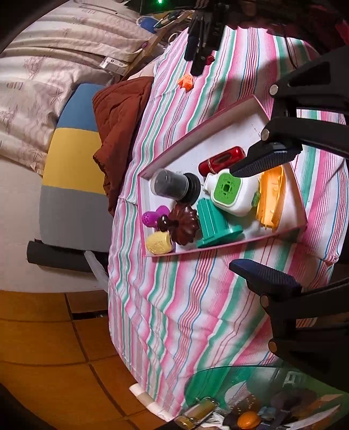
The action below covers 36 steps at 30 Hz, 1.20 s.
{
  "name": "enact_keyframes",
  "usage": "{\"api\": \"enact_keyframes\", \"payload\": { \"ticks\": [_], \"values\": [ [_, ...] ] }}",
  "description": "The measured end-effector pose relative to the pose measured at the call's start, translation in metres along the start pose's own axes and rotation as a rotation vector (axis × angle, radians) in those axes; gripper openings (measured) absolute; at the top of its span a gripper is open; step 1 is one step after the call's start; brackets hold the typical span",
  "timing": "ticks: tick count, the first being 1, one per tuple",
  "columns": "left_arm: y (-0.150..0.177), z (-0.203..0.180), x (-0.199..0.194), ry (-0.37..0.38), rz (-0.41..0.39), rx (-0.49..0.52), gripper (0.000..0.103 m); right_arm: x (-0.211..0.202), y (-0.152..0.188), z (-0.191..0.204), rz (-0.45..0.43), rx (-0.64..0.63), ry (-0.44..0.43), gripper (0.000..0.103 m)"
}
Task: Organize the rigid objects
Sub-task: 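Move both tools back to the orange cubes and red puzzle piece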
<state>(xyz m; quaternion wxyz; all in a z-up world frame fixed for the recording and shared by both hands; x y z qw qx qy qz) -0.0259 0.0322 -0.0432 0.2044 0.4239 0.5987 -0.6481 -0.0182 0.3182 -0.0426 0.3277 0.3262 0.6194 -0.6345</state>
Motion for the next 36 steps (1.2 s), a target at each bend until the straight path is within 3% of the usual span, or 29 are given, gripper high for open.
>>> {"api": "enact_keyframes", "payload": {
  "ticks": [9,16,27,36],
  "values": [
    [-0.01,-0.028,-0.001,0.008,-0.006,0.077,0.064,-0.007,0.01,-0.13,-0.006,0.209,0.208,0.078],
    [-0.018,-0.057,0.005,0.054,0.013,0.119,0.064,-0.012,0.03,-0.206,-0.016,0.511,0.233,0.078],
    [-0.034,-0.122,0.013,0.138,0.024,0.217,0.064,-0.011,0.045,-0.23,0.012,0.66,0.194,0.079],
    [-0.031,-0.158,0.024,0.147,0.054,0.281,0.064,-0.012,0.052,-0.241,0.021,0.729,0.201,0.079]
  ]
}}
Point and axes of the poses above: each gripper's, at about its wrist camera, not at the fingertips, and x roughly the way its jaws point, z to its left, y to its underside, the point moved 5 cm from there along x, roughly the way its jaws point, and after that the axes turned 6 degrees about z, right-handed, at the moved point
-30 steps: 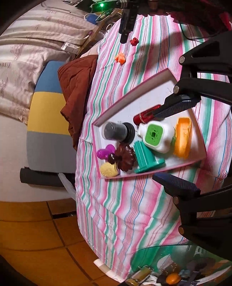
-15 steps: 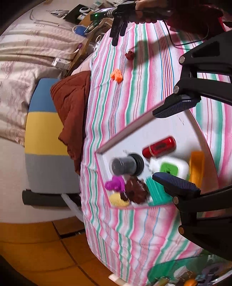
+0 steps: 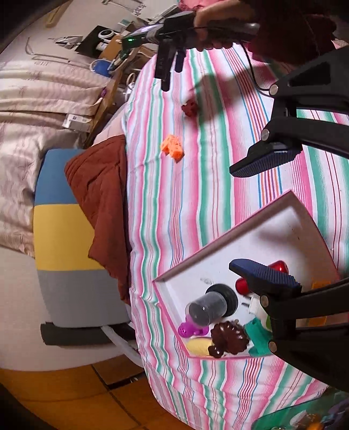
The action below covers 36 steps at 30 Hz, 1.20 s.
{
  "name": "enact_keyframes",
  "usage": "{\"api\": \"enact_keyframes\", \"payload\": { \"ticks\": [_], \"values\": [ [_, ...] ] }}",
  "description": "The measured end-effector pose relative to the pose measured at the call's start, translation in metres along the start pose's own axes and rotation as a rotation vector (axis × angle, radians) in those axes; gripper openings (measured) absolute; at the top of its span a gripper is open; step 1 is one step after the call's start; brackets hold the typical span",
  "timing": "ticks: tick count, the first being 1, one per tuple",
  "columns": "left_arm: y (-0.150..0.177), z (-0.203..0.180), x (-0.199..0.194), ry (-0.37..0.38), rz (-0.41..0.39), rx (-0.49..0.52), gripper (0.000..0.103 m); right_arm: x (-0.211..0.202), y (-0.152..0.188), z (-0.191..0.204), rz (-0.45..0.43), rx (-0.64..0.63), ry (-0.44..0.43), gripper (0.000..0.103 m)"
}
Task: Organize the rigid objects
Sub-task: 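Move both tools back to the orange cubes and red puzzle piece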
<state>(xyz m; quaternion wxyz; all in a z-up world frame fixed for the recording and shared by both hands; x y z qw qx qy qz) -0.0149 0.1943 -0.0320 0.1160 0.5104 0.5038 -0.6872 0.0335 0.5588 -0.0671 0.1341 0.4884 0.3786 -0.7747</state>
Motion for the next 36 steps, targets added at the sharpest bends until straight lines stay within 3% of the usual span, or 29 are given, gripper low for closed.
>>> {"api": "enact_keyframes", "payload": {
  "ticks": [10,16,19,28,30,36],
  "values": [
    [0.001,-0.025,0.016,0.053,0.043,0.034,0.064,0.007,0.007,0.006,0.039,-0.027,0.014,0.079],
    [-0.026,-0.056,0.044,0.101,0.081,0.091,0.064,0.004,0.007,0.001,0.037,0.0,0.004,0.079],
    [-0.04,-0.068,0.062,0.119,0.107,0.115,0.058,0.003,0.006,0.002,0.038,0.01,-0.011,0.079],
    [-0.08,-0.12,0.122,0.187,0.15,0.287,0.057,0.002,0.003,-0.003,0.038,0.053,-0.055,0.079],
    [-0.086,-0.125,0.137,0.218,0.176,0.289,0.057,0.002,0.002,-0.004,0.04,0.061,-0.061,0.079],
    [-0.103,-0.133,0.17,0.222,0.204,0.293,0.057,0.005,0.002,-0.004,0.056,0.072,-0.08,0.079]
  ]
}}
Point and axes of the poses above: each gripper's, at about its wrist camera, not at the fingertips, and x roughly the way its jaws point, z to its left, y to its underside, the point moved 5 cm from there along x, roughly the way its jaws point, and after that the axes turned 6 degrees about z, right-handed, at the moved point
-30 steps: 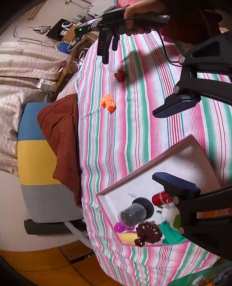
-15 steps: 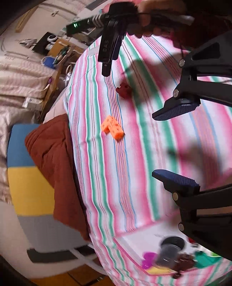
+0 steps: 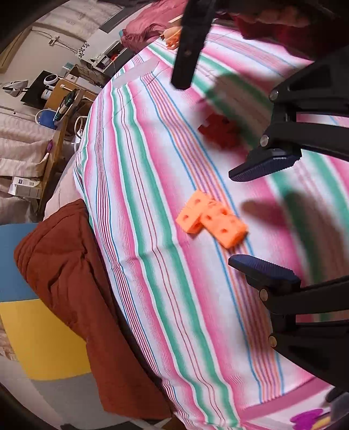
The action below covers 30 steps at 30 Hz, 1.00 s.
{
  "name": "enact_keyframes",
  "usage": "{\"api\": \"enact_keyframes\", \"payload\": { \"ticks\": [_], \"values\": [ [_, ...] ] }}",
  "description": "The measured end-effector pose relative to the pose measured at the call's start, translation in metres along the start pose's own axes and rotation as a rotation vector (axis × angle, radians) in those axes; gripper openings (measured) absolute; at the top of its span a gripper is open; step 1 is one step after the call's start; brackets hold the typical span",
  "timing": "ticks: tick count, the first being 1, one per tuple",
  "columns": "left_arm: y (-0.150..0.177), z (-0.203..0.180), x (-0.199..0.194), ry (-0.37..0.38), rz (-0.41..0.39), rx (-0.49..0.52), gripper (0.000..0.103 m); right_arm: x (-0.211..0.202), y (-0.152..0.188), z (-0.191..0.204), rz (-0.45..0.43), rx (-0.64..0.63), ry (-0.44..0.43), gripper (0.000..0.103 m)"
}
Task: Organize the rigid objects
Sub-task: 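Move both tools back to the orange cubes and red puzzle piece, then grasp the orange linked cubes with left while right grasps the red puzzle piece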
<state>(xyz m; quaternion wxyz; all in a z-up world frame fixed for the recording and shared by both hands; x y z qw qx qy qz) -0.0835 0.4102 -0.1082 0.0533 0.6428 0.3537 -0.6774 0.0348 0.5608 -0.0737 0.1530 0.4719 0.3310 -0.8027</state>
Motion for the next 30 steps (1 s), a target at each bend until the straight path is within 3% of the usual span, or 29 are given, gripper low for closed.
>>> {"api": "enact_keyframes", "payload": {
  "ticks": [5,9,11,17,25,30],
  "values": [
    [-0.011,-0.001,0.023,-0.013,0.032,0.017,0.058,0.002,0.0,0.0,0.004,0.007,-0.007,0.079],
    [-0.011,-0.002,0.032,-0.063,0.026,0.003,0.039,0.004,0.0,0.001,0.004,0.0,-0.003,0.079],
    [-0.006,0.0,0.029,-0.058,0.022,-0.025,0.039,0.004,0.001,0.004,0.004,-0.014,-0.005,0.079],
    [0.026,0.001,0.012,-0.068,-0.003,-0.076,0.039,0.008,0.002,0.011,0.008,-0.066,-0.008,0.079],
    [0.087,-0.009,-0.016,-0.061,-0.057,-0.114,0.039,0.03,0.015,0.036,0.079,-0.214,0.001,0.079],
    [0.113,-0.015,-0.027,-0.069,-0.108,-0.112,0.039,0.046,0.026,0.052,0.101,-0.332,0.06,0.079]
  ]
}}
Point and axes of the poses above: each gripper's, at about its wrist camera, not at the fingertips, and x roughly the way its jaws point, z to its left, y to its underside, the point moved 5 cm from there along x, roughly the way its jaws point, and after that the axes turned 6 degrees about z, right-handed, at the moved point
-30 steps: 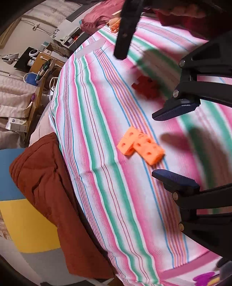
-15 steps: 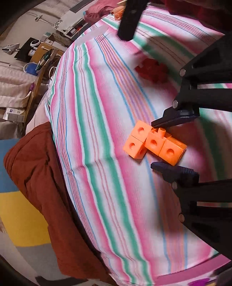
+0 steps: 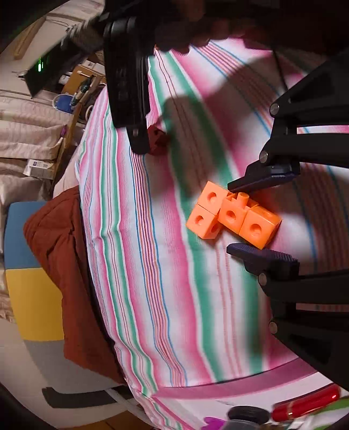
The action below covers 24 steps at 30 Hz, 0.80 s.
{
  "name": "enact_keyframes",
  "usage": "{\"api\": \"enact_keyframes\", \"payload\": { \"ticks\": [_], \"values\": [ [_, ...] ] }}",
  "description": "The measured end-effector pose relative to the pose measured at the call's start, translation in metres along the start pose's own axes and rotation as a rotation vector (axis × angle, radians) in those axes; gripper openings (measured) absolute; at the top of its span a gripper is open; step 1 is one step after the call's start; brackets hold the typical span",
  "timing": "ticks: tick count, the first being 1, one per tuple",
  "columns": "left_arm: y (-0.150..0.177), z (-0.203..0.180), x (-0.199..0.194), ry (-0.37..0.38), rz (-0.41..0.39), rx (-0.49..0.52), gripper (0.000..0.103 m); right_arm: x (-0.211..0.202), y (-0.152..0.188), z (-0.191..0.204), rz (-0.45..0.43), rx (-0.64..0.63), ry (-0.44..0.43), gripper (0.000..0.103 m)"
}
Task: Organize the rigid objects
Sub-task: 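Grasp the orange linked cubes with left while right grasps the red puzzle piece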
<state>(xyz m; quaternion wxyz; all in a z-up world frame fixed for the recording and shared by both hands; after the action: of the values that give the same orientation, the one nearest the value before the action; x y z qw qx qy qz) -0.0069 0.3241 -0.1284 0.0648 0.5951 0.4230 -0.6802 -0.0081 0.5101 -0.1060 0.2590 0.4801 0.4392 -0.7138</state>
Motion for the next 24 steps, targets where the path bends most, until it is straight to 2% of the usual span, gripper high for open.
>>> {"api": "enact_keyframes", "payload": {
  "ticks": [5,6,7,9,13,17,20,24],
  "values": [
    [0.002,0.001,-0.001,0.008,-0.019,-0.002,0.038,0.016,0.001,0.01,0.04,-0.062,0.023,0.079],
    [0.002,0.001,0.0,0.009,-0.025,-0.005,0.038,0.019,0.002,0.014,0.046,-0.086,0.036,0.073],
    [0.002,0.002,0.0,0.008,-0.03,-0.006,0.038,0.023,0.004,0.016,0.063,-0.118,0.06,0.046],
    [0.004,0.001,-0.001,0.003,-0.042,-0.003,0.038,0.024,0.007,0.019,0.063,-0.146,0.099,0.047],
    [0.005,0.0,0.0,-0.007,-0.05,-0.002,0.038,0.025,0.01,0.019,0.07,-0.149,0.087,0.048],
    [0.002,0.0,0.001,-0.015,-0.053,-0.013,0.034,0.026,0.009,0.014,0.078,-0.115,0.05,0.049],
    [0.003,0.005,-0.002,-0.029,-0.047,-0.032,0.026,0.026,0.011,0.017,0.065,-0.141,0.064,0.049],
    [0.005,0.005,-0.007,-0.033,-0.039,-0.034,0.026,0.028,0.011,0.02,0.057,-0.156,0.073,0.049]
  ]
}}
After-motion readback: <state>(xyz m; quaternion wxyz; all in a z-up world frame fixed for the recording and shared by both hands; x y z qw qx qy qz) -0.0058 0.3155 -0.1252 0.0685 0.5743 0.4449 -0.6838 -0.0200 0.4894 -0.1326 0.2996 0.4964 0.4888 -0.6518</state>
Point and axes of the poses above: each gripper's, at about its wrist camera, not at the fingertips, and x roughly the way its jaws point, z to its left, y to its underside, the point moved 5 cm from there along x, roughly the way its jaws point, and after that the axes turned 6 degrees about z, right-handed, at the moved point
